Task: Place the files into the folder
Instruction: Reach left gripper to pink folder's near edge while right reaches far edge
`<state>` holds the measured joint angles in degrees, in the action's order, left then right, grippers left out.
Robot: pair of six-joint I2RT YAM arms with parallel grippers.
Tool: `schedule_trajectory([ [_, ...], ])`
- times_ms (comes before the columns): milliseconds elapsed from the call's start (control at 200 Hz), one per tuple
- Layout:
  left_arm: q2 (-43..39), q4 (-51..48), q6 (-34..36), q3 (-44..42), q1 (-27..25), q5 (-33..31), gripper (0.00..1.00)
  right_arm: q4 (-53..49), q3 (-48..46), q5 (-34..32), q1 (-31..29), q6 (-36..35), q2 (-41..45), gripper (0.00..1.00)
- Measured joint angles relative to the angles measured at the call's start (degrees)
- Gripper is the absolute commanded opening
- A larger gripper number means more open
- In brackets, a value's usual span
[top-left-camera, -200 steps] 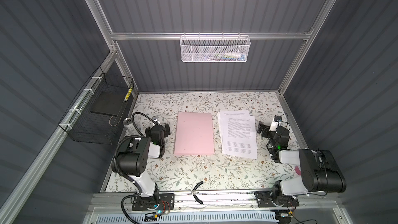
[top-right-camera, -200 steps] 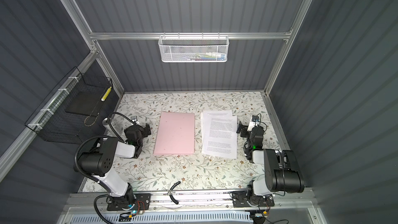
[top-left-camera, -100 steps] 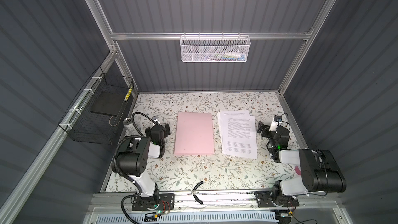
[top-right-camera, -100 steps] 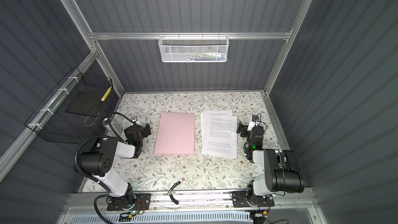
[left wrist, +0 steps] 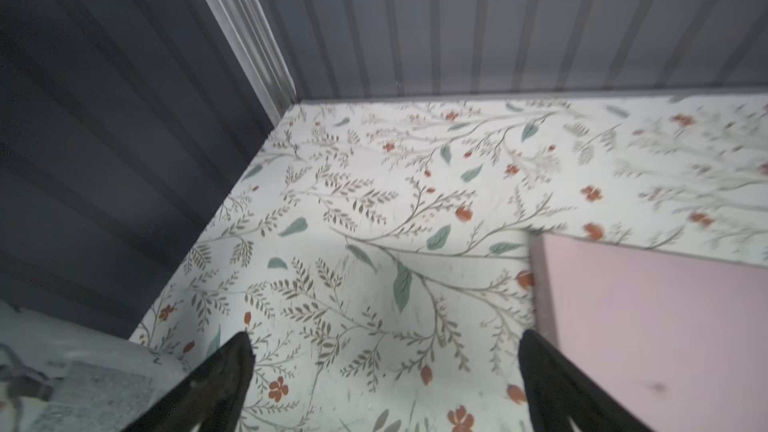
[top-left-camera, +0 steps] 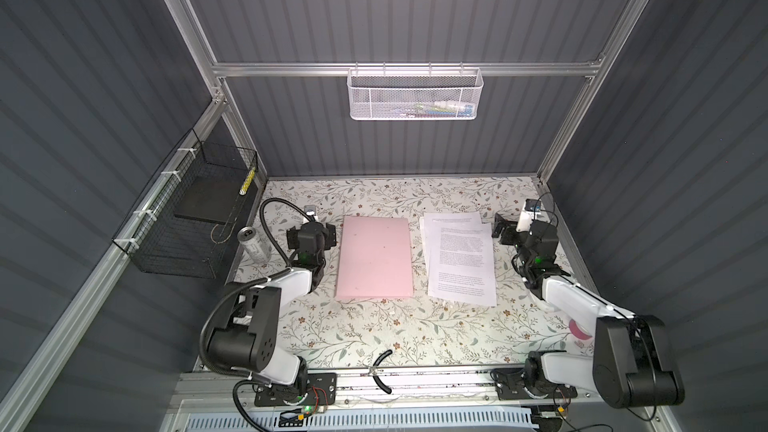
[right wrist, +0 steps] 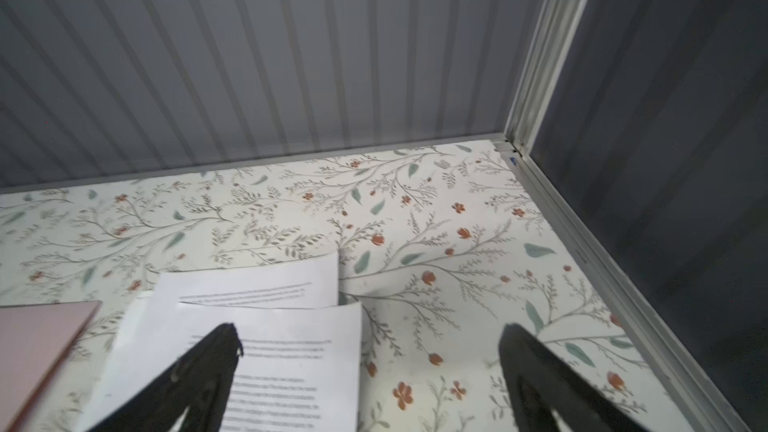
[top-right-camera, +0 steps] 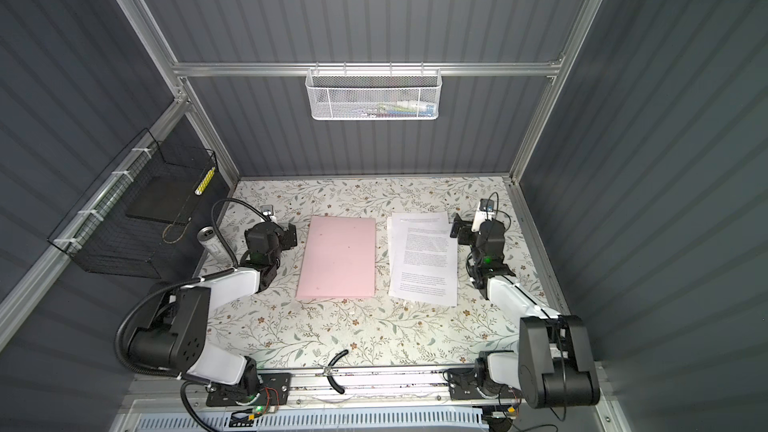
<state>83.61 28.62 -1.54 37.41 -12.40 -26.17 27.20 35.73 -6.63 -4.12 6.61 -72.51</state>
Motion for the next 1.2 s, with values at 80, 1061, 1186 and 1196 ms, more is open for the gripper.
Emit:
schedule_trajectory([
  [80,-4.4,-8.4,-4.7,2.8,-0.7,1.1,1.0,-8.0,6.1,-1.7,-3.0,3.6,0.7,0.99],
  [1061,-25.2,-45.3,-25.9,-4.6,-10.7,29.7,0.7,-23.6,14.3,35.7,-23.1,35.5,-21.5,0.48],
  [1186,-24.1,-44.2,-25.9,-5.7,-10.7,28.4,0.69,-22.5,17.6,37.5,-23.6,35.9,-27.0,0.48],
  [1196,-23.9,-44.0,-26.0,-5.7,-10.7,28.3,0.69,-22.4,17.7,37.6,-23.7,35.9,-27.2,0.48],
])
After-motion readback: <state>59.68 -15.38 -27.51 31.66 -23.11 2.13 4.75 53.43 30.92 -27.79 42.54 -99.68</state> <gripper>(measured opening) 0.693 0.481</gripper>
